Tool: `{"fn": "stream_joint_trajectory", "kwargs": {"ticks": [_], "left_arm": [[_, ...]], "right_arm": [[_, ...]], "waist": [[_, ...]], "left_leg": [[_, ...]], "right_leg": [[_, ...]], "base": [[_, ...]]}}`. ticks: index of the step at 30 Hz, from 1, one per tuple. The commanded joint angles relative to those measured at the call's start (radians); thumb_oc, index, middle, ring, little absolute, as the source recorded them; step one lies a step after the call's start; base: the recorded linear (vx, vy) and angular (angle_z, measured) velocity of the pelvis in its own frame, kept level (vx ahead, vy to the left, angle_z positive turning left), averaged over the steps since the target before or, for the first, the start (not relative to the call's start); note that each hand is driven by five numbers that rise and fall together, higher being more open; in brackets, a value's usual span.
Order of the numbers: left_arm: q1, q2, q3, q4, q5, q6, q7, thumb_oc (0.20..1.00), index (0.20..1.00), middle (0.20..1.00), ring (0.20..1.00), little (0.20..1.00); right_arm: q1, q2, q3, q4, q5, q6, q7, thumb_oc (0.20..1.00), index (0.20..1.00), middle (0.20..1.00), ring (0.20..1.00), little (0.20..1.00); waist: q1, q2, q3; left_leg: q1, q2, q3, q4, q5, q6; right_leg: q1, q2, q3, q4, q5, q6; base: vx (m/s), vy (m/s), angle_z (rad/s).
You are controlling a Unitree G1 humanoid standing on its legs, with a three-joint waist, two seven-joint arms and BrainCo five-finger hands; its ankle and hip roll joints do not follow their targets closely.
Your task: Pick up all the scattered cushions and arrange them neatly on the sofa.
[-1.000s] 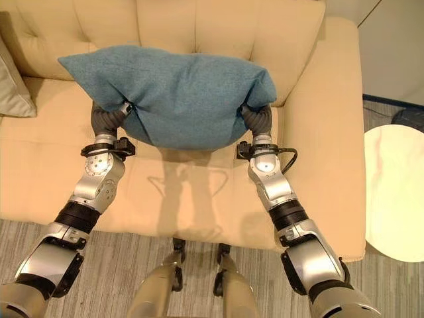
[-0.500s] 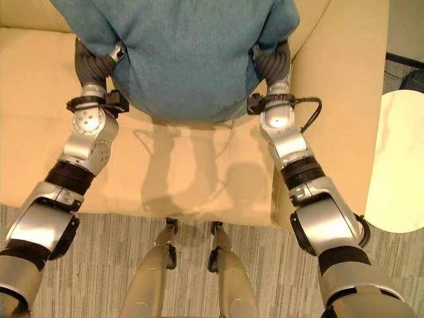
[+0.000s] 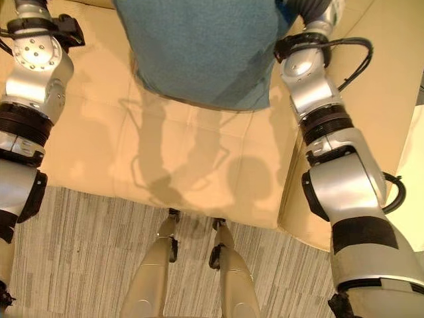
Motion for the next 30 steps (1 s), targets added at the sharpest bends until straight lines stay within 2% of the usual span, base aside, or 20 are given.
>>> {"fn": "stream_joint_trajectory", "kwargs": {"ticks": [1, 6, 8, 12, 13, 14, 16, 20, 23, 24, 25, 26, 27, 30], "left_arm": [[-0.029, 0.065, -0.040, 0.051, 0.026, -0.024, 0.004, 1.000, 1.000, 1.000, 1.000, 1.000], [0.020, 0.135, -0.029, 0.061, 0.005, -0.022, -0.028, 1.000, 1.000, 1.000, 1.000, 1.000], [0.088, 0.157, 0.006, 0.034, -0.007, -0.030, -0.041, 1.000, 1.000, 1.000, 1.000, 1.000], [0.342, 0.205, 0.120, -0.116, -0.040, -0.055, -0.119, 1.000, 1.000, 1.000, 1.000, 1.000], [0.482, 0.228, 0.179, -0.211, -0.040, -0.061, -0.157, 1.000, 1.000, 1.000, 1.000, 1.000], [0.489, 0.228, 0.183, -0.215, -0.039, -0.060, -0.156, 1.000, 1.000, 1.000, 1.000, 1.000], [0.670, 0.227, 0.279, -0.334, -0.044, -0.062, -0.187, 1.000, 1.000, 1.000, 1.000, 1.000], [1.063, 0.154, 0.479, -0.496, -0.030, -0.044, -0.247, 1.000, 1.000, 1.000, 1.000, 1.000], [1.299, 0.026, 0.564, -0.514, -0.046, -0.008, -0.321, 1.000, 1.000, 1.000, 1.000, 1.000], [1.420, -0.057, 0.588, -0.519, -0.069, 0.015, -0.372, 1.000, 1.000, 1.000, 1.000, 1.000], [1.421, -0.057, 0.587, -0.520, -0.069, 0.015, -0.372, 1.000, 1.000, 1.000, 1.000, 1.000], [1.514, -0.095, 0.609, -0.478, -0.048, 0.039, -0.419, 1.000, 1.000, 1.000, 1.000, 1.000], [1.514, -0.095, 0.609, -0.478, -0.048, 0.039, -0.419, 1.000, 1.000, 1.000, 1.000, 1.000], [1.601, -0.170, 0.607, -0.398, -0.003, 0.068, -0.451, 1.000, 1.000, 1.000, 1.000, 1.000]], "right_arm": [[-0.052, -0.051, 0.079, 0.029, 0.023, -0.022, 0.007, 1.000, 1.000, 1.000, 1.000, 1.000], [-0.027, -0.147, 0.107, 0.048, 0.048, -0.021, 0.037, 1.000, 1.000, 1.000, 1.000, 1.000], [0.019, -0.183, 0.088, 0.027, 0.059, -0.028, 0.046, 1.000, 1.000, 1.000, 1.000, 1.000], [0.173, -0.267, 0.073, -0.039, 0.073, -0.043, 0.156, 1.000, 1.000, 1.000, 1.000, 1.000], [0.275, -0.303, 0.052, -0.093, 0.076, -0.060, 0.208, 1.000, 1.000, 1.000, 1.000, 1.000], [0.279, -0.302, 0.052, -0.095, 0.075, -0.060, 0.208, 1.000, 1.000, 1.000, 1.000, 1.000], [0.430, -0.320, -0.021, -0.174, 0.066, -0.076, 0.242, 1.000, 1.000, 1.000, 1.000, 1.000], [0.786, -0.312, -0.175, -0.329, 0.012, -0.095, 0.331, 1.000, 1.000, 1.000, 1.000, 1.000], [1.013, -0.269, -0.249, -0.398, -0.018, -0.103, 0.429, 1.000, 1.000, 1.000, 1.000, 1.000], [1.132, -0.228, -0.288, -0.420, -0.005, -0.103, 0.495, 1.000, 1.000, 1.000, 1.000, 1.000], [1.134, -0.229, -0.289, -0.421, -0.005, -0.103, 0.495, 1.000, 1.000, 1.000, 1.000, 1.000], [1.199, -0.207, -0.287, -0.387, -0.052, -0.102, 0.546, 1.000, 1.000, 1.000, 1.000, 1.000], [1.199, -0.207, -0.287, -0.387, -0.052, -0.103, 0.546, 1.000, 1.000, 1.000, 1.000, 1.000], [1.276, -0.153, -0.274, -0.350, -0.115, -0.097, 0.594, 1.000, 1.000, 1.000, 1.000, 1.000]], "waist": [[0.015, 0.011, -0.094], [0.022, 0.005, -0.114], [0.024, 0.002, -0.121], [0.034, -0.012, -0.128], [0.038, -0.024, -0.129], [0.037, -0.023, -0.130], [0.042, -0.031, -0.125], [0.045, -0.040, -0.138], [0.049, -0.045, -0.144], [0.050, -0.043, -0.154], [0.050, -0.043, -0.154], [0.054, -0.040, -0.165], [0.052, -0.041, -0.167], [0.055, -0.034, -0.183]], "left_leg": [[0.076, -0.009, -0.059, -0.081, -0.068, -0.025], [0.098, -0.005, -0.058, -0.089, -0.066, -0.029], [0.113, -0.002, -0.058, -0.090, -0.069, -0.031], [0.170, 0.005, -0.046, -0.081, -0.087, -0.033], [0.200, 0.010, -0.036, -0.073, -0.098, -0.034], [0.202, 0.010, -0.036, -0.073, -0.098, -0.034], [0.229, 0.013, -0.027, -0.062, -0.111, -0.033], [0.303, 0.014, -0.010, -0.056, -0.138, -0.027], [0.360, 0.021, -0.002, -0.049, -0.150, -0.024], [0.403, 0.025, 0.007, -0.056, -0.156, -0.022], [0.405, 0.025, 0.007, -0.057, -0.156, -0.022], [0.441, 0.031, 0.011, -0.059, -0.159, -0.021], [0.437, 0.029, 0.010, -0.059, -0.156, -0.021], [0.493, 0.039, 0.012, -0.071, -0.158, -0.023]], "right_leg": [[0.014, -0.045, -0.026, 0.069, -0.087, 0.130], [0.043, -0.040, -0.037, 0.051, -0.087, 0.129], [0.058, -0.037, -0.040, 0.050, -0.091, 0.127], [0.123, -0.032, -0.048, 0.049, -0.105, 0.122], [0.160, -0.032, -0.058, 0.045, -0.107, 0.121], [0.162, -0.032, -0.058, 0.045, -0.107, 0.121], [0.198, -0.031, -0.060, 0.036, -0.109, 0.119], [0.277, -0.028, -0.054, 0.008, -0.111, 0.122], [0.335, -0.030, -0.053, 0.003, -0.121, 0.124], [0.369, -0.027, -0.053, 0.003, -0.129, 0.123], [0.370, -0.027, -0.052, 0.003, -0.129, 0.123], [0.403, -0.025, -0.051, 0.003, -0.137, 0.124], [0.400, -0.027, -0.053, 0.003, -0.135, 0.125], [0.450, -0.021, -0.059, 0.003, -0.153, 0.118]], "base": [[0.01, -0.006, 0.06], [0.01, -0.006, 0.06], [0.00, 0.000, 0.00], [0.00, -0.009, -0.01], [0.00, 0.000, 0.00], [0.00, 0.000, 0.00], [0.00, -0.015, -0.06], [0.02, 0.007, -0.03], [0.03, 0.014, -0.11], [0.02, 0.013, -0.13], [0.04, 0.036, -0.11], [0.02, 0.022, -0.05], [0.01, 0.015, -0.03], [0.01, -0.008, 0.03]]}}
